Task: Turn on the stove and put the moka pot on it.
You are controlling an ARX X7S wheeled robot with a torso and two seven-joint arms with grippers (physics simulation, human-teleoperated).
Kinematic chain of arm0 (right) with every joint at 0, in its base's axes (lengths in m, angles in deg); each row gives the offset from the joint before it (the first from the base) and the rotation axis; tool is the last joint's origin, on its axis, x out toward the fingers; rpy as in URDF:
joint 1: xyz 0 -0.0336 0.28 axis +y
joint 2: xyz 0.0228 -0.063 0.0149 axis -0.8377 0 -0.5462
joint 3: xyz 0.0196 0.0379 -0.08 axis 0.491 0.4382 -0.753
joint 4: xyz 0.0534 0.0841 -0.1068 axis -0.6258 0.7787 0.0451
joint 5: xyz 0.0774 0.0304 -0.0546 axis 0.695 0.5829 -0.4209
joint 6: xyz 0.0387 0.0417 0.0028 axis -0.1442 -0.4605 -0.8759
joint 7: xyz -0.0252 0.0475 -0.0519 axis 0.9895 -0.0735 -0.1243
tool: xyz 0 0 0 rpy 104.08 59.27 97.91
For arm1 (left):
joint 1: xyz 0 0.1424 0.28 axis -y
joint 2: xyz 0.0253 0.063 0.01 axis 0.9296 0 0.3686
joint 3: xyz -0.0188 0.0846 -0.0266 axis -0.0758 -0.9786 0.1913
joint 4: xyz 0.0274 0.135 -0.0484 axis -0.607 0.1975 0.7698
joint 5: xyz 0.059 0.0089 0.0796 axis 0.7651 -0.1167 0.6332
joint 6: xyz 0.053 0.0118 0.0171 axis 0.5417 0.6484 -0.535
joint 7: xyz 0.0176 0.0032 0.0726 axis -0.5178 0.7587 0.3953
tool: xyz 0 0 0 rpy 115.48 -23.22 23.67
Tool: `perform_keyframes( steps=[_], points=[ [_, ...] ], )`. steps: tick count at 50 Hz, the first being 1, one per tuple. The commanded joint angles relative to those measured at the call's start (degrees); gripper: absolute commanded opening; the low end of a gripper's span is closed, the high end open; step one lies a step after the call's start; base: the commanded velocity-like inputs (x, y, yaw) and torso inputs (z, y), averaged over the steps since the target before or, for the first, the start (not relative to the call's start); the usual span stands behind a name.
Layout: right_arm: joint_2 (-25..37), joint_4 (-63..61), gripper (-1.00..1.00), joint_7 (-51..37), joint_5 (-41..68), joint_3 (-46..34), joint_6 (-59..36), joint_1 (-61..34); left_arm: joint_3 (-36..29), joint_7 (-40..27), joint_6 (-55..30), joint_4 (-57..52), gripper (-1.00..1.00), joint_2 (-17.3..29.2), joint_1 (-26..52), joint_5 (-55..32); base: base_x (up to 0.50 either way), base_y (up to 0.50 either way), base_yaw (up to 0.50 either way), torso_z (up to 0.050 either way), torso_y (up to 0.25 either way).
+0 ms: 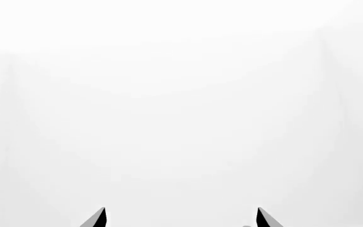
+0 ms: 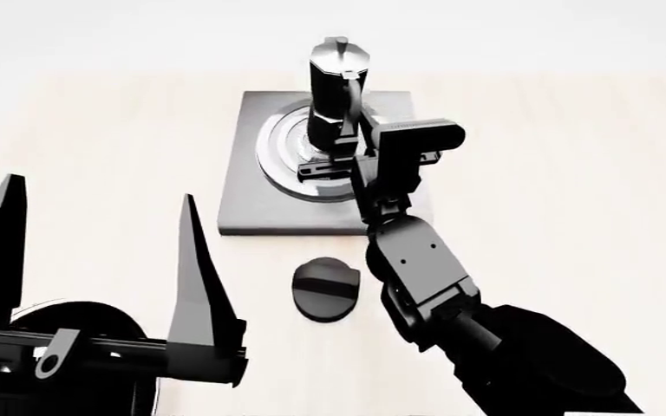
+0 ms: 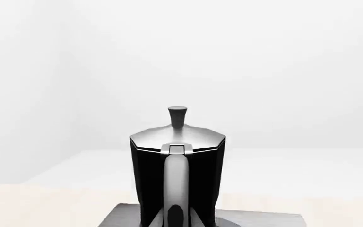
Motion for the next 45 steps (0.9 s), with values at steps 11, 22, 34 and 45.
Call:
perform_keyframes(
  steps=[11,22,34,45],
  points=[
    [-0.09,-0.53,-1.0,-0.2,-2.85,0.91,0.02,-0.64,-0.45,-0.56,0.53,0.34,1.0,0.36,-0.02,-0.03,0.0,0.0,0.0,0.0,-0.091],
    [-0.09,-0.43,-1.0,-0.07,-2.97,0.93,-0.14,-0.46,0.09,-0.98,2.95,1.0,1.0,0.79,-0.69,-0.96,0.0,0.0,0.0,0.0,-0.03],
    [-0.09,-0.33,-1.0,-0.12,-2.93,0.98,-0.41,-0.33,-0.05,-1.2,2.93,0.81,1.0,1.04,-0.56,-1.2,0.0,0.0,0.0,0.0,0.0],
    [-0.09,0.37,1.0,0.09,-2.13,1.07,-0.99,-0.16,-0.33,-1.52,2.78,0.67,1.0,1.15,-0.52,-1.03,0.0,0.0,0.0,0.0,0.0]
  ],
)
